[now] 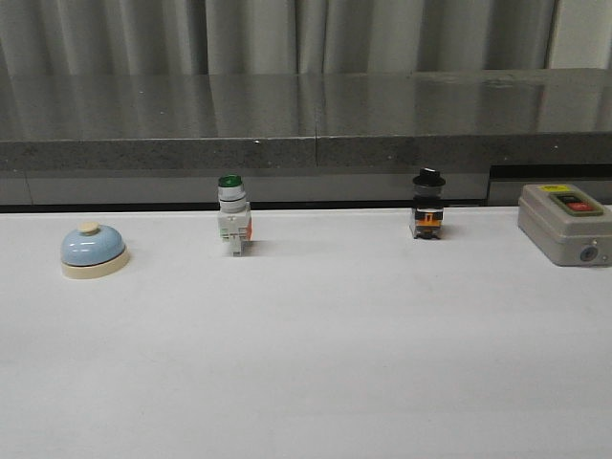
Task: Place and press bell with both arms
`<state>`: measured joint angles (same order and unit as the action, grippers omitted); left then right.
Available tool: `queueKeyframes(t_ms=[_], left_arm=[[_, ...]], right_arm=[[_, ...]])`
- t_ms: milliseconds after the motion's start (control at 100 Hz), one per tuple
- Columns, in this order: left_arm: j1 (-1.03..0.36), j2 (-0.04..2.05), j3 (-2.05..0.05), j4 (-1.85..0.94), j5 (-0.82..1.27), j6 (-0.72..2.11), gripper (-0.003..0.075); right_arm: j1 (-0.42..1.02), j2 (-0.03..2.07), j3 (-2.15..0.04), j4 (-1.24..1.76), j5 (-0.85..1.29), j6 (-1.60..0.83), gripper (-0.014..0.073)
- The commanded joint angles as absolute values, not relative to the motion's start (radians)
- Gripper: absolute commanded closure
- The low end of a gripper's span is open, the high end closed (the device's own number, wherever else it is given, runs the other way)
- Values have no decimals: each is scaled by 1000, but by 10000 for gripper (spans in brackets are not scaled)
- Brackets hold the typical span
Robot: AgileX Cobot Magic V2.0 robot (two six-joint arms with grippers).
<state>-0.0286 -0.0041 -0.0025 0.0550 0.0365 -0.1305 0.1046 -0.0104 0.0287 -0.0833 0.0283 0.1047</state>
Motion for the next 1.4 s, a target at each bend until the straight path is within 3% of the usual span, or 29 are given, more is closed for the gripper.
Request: queueKeyframes(t_ms=[0,740,1050,1390], left_arm=[[-28,-37,53,47,-48,-140,741],[-28,-28,10,43,0,-140,741],[-28,168,-235,38,140,-140,741],[-28,533,-611,36,487,-140,741]], right_arm=[[99,-31,9,-95,-55,97,658],[99,-31,9,-95,-55,97,658],[99,-31,9,-95,-55,97,658],[99,-31,9,-95,-55,97,658]])
